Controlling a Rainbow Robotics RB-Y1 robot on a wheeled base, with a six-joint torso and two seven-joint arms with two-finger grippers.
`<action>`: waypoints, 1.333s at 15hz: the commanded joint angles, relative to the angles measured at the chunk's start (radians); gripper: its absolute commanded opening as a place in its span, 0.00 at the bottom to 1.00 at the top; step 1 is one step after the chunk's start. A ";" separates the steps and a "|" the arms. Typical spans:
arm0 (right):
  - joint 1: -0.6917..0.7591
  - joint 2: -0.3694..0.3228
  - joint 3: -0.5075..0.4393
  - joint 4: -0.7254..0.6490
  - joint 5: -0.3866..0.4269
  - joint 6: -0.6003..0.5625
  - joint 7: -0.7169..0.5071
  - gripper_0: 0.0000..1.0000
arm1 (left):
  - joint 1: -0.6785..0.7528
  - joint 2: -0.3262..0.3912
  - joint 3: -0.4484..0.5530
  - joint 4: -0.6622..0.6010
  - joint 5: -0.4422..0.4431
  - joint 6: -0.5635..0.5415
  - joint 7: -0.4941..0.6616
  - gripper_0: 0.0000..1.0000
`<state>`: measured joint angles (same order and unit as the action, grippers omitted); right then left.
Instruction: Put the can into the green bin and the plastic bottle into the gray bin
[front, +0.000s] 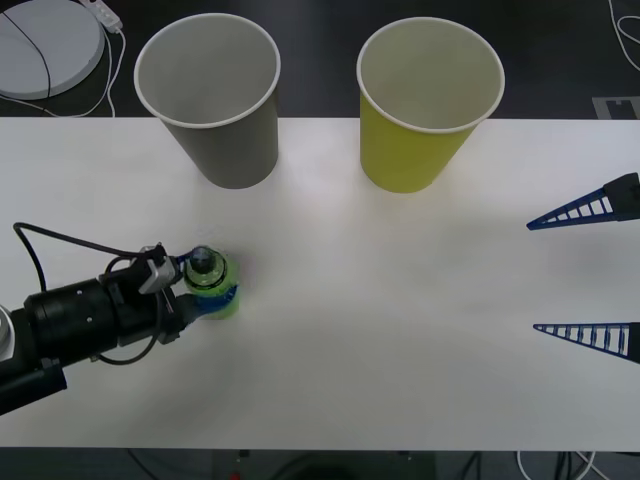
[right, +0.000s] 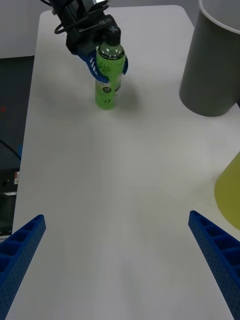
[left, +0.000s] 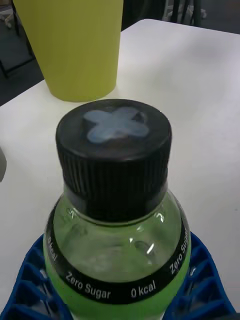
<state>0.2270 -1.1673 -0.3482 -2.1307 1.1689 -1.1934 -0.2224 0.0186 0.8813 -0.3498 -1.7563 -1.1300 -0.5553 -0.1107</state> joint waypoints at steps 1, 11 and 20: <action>0.000 0.000 0.000 0.000 0.000 0.000 0.000 1.00 | 0.000 0.001 0.000 -0.002 0.015 0.001 -0.004 0.00; 0.000 0.000 0.000 0.000 0.000 0.000 0.000 1.00 | -0.003 0.061 0.020 -0.051 0.049 0.000 0.043 0.00; 0.000 0.000 0.000 0.000 0.000 0.000 0.000 1.00 | -0.005 0.249 0.130 -0.143 -0.048 -0.138 0.387 0.00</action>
<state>0.2270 -1.1674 -0.3482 -2.1307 1.1689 -1.1934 -0.2224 0.0135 1.1291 -0.2474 -1.8990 -1.1546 -0.6553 0.2407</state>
